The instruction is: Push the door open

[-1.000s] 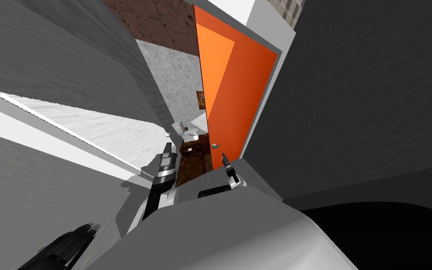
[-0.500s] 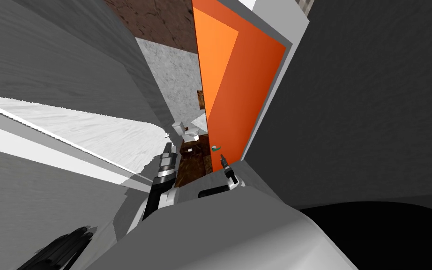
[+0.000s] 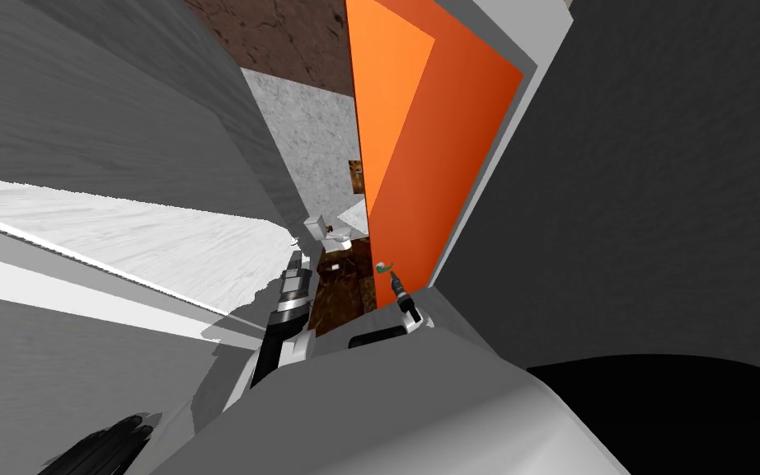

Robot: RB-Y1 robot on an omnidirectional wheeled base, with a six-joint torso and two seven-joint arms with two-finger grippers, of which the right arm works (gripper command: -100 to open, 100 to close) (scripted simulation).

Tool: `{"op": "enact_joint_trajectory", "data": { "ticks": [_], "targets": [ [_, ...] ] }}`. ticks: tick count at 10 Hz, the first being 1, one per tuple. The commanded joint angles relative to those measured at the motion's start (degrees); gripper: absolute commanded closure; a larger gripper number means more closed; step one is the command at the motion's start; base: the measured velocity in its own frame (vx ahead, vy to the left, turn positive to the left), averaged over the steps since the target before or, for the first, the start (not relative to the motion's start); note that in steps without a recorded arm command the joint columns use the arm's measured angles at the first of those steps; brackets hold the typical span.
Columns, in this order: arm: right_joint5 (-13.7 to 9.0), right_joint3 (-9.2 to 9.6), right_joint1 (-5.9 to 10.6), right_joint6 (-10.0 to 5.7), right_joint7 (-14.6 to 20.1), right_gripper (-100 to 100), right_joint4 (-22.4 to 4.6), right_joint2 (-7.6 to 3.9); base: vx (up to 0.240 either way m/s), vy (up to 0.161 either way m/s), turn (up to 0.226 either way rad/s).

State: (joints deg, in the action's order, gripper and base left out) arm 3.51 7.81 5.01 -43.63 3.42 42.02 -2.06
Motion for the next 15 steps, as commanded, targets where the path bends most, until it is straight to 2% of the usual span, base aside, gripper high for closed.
{"op": "enact_joint_trajectory", "data": {
  "ticks": [1, 2, 4, 5, 6, 11, 12, 15],
  "targets": [
    [-0.12, -0.23, 0.22, -0.11, -0.14, -100, -0.39, 0.04, 0.196, 0.029, 0.023],
    [-0.18, -0.35, 0.31, -0.13, -0.20, -100, -0.54, 0.30, 0.212, 0.042, 0.027],
    [-0.32, -0.64, 0.52, -0.18, -0.33, -100, -0.88, 1.56, 0.216, 0.041, 0.028],
    [-0.28, -0.55, 0.45, -0.14, -0.27, -100, -0.76, 1.16, 0.071, 0.014, 0.007],
    [-0.28, -0.55, 0.45, -0.14, -0.27, 100, -0.76, 1.16, 0.000, 0.000, 0.000],
    [-0.28, -0.55, 0.45, -0.14, -0.27, 100, -0.76, 1.16, -0.006, -0.002, 0.004],
    [-0.64, -1.28, 0.74, -0.08, -0.51, 100, -0.67, 0.51, 0.098, 0.041, -0.021],
    [-1.04, -2.07, 0.73, -0.09, -0.79, 100, -0.70, -0.11, 0.144, 0.064, -0.032]
  ]
}}
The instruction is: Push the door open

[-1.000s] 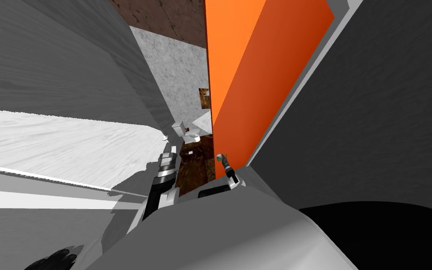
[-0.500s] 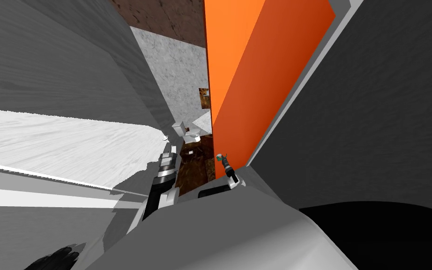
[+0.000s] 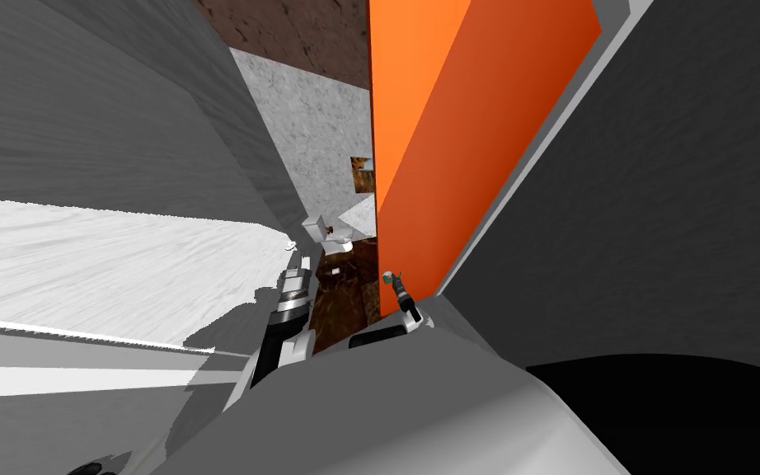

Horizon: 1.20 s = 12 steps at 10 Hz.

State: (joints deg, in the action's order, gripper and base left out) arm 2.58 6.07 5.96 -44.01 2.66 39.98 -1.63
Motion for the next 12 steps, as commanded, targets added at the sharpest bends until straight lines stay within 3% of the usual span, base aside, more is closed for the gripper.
{"op": "enact_joint_trajectory", "data": {
  "ticks": [1, 6, 7, 12],
  "targets": [
    [-0.50, -1.11, -0.23, 0.28, -0.31, 100, 1.30, -1.04, 0.142, 0.077, -0.041],
    [-1.96, -4.03, -0.27, 0.23, -1.33, 100, 1.17, -2.27, 0.181, 0.087, -0.055],
    [-1.96, -4.03, -0.27, 0.23, -1.33, 100, 1.17, -2.27, 0.126, 0.075, -0.026],
    [-3.85, -7.81, -0.32, 0.16, -2.66, 100, 1.00, -2.67, 0.174, 0.109, -0.069]
  ]
}}
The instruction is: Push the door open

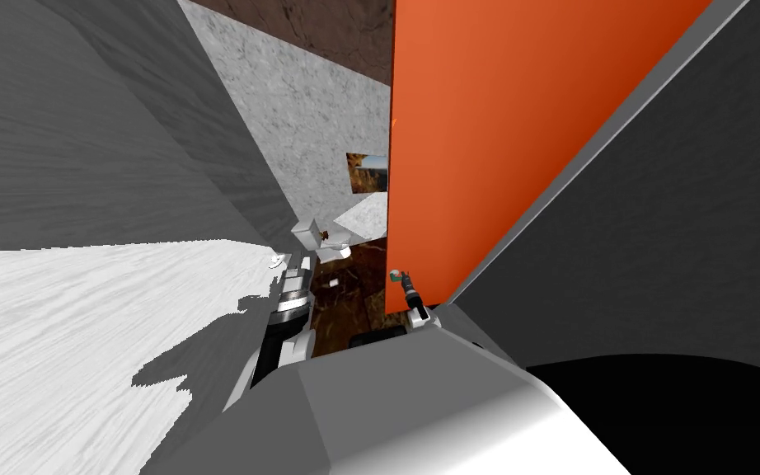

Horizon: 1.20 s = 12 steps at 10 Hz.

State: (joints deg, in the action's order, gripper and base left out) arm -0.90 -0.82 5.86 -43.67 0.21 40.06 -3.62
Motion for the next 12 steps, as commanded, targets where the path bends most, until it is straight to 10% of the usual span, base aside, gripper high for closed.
{"op": "enact_joint_trajectory", "data": {
  "ticks": [1, 12],
  "targets": [
    [-0.75, -1.66, -0.22, -0.19, -0.48, 100, 0.88, -0.61, 0.199, 0.110, -0.076],
    [-3.56, -7.26, -0.29, -0.29, -2.45, 100, 0.63, 1.58, 0.149, 0.083, -0.057]
  ]
}}
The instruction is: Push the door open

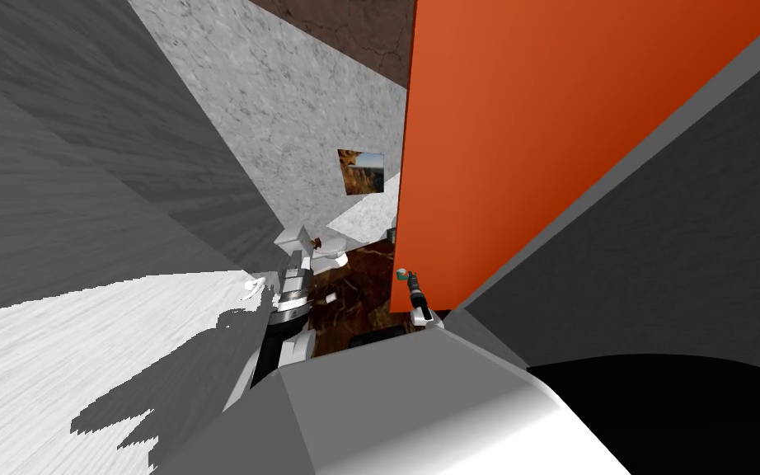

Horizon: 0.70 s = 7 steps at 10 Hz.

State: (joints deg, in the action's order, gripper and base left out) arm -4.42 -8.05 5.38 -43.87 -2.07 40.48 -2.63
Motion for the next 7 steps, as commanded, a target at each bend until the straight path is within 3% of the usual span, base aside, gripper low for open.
{"op": "enact_joint_trajectory", "data": {
  "ticks": [1, 3, 7],
  "targets": [
    [-0.15, -0.25, 0.19, -0.09, -0.25, 100, 0.20, 0.76, 0.166, 0.081, -0.052],
    [-0.68, -1.36, -0.15, -0.08, -0.43, 100, 0.28, -0.56, 0.094, 0.016, -0.038],
    [-1.66, -3.13, -0.19, -0.16, -1.02, 100, 0.18, -1.58, 0.179, 0.036, -0.044]
  ]
}}
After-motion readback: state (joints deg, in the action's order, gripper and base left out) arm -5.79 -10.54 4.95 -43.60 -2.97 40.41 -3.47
